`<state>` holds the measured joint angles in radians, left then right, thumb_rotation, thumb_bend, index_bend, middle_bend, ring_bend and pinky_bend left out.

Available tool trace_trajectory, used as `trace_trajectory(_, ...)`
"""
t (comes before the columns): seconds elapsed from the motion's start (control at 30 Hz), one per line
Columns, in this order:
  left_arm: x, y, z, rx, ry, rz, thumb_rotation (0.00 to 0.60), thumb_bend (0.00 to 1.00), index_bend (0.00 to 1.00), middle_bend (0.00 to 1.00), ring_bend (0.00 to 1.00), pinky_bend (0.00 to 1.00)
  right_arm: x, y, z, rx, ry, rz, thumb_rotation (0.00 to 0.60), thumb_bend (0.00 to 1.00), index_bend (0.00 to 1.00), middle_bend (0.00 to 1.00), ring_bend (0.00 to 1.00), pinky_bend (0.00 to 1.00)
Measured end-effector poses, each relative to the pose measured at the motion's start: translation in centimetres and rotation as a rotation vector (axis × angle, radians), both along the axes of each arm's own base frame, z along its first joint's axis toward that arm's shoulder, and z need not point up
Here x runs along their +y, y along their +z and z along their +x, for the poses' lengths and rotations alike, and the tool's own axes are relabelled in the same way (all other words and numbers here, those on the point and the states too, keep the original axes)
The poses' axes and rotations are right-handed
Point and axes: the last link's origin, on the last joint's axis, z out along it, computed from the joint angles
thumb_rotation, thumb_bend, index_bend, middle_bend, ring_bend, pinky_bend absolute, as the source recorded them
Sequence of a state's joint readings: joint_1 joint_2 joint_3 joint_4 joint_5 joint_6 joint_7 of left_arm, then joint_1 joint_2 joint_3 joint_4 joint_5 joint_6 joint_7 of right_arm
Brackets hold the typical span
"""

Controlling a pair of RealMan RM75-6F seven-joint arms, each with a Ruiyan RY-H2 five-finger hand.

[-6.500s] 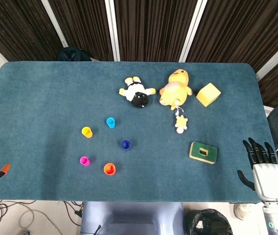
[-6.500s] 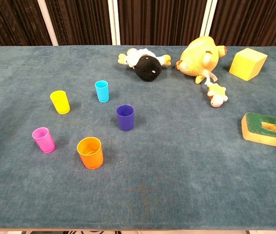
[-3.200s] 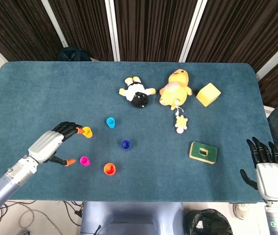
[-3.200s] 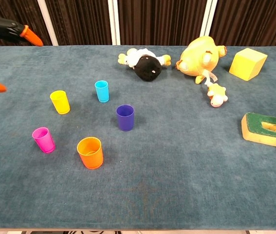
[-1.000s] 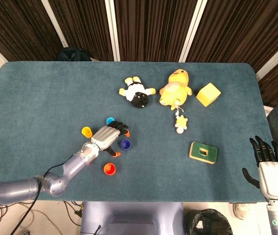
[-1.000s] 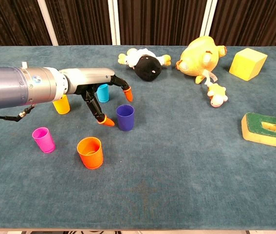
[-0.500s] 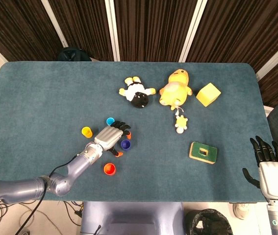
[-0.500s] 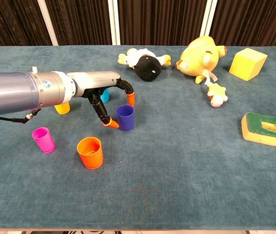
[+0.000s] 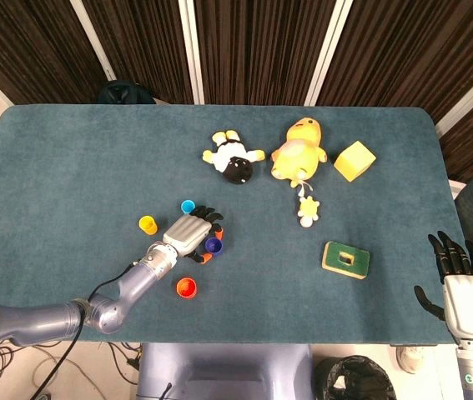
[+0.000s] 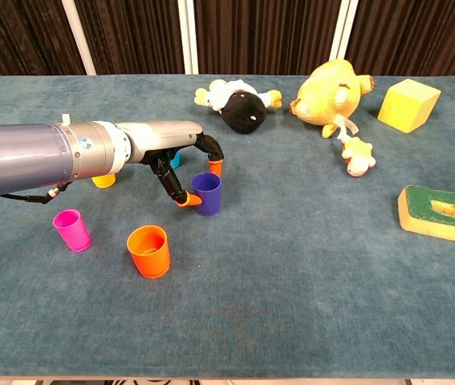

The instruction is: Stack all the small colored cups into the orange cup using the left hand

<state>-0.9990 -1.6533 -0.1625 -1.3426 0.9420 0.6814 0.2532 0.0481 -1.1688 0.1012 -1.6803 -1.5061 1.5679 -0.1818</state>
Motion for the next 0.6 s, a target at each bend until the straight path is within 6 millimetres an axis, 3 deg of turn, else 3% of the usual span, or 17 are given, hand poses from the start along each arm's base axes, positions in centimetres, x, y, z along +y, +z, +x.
trace_trajectory(0.37, 0.1, 0.5, 0.6, -0.025, -0.001, 0.013, 0.600, 0.32, 0.45, 0.14, 0.04, 0.03, 0.0, 0.0, -0.1, 0.000, -0.004, 0.001, 0.600, 0.33, 0.05, 0.07, 0.14, 0.07)
trace_trajectory(0.6, 0.1, 2.4, 2.2, -0.090, -0.020, 0.034, 0.600, 0.32, 0.45, 0.15, 0.04, 0.03, 0.0, -0.1, 0.0, 0.002, -0.004, 0.002, 0.600, 0.33, 0.05, 0.07, 0.14, 0.07)
